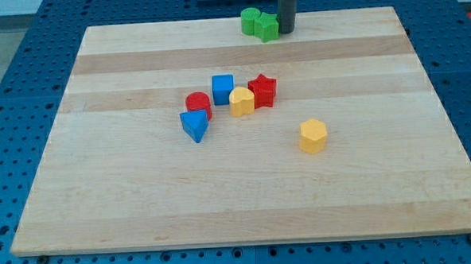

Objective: Push the red star into the blue cube

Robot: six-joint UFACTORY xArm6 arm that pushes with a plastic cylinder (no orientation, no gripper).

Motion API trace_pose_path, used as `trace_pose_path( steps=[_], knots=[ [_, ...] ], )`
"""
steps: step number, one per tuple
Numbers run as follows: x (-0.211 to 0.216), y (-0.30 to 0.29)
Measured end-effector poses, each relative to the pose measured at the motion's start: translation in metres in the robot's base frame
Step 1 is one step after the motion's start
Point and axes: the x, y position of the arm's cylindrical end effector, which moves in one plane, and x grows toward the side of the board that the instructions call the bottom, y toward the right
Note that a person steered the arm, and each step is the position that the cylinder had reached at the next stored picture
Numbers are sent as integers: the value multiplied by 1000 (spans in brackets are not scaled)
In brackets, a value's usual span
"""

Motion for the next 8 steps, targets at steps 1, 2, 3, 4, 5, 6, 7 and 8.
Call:
trace_pose_path(
  steps=[1, 2, 3, 4, 5, 6, 7, 8],
  knots=[
    [7, 1],
    [47, 34],
    [99, 46],
    [119, 44],
    [131, 44],
    [149, 39],
    [161, 37],
    [167, 26]
  ],
)
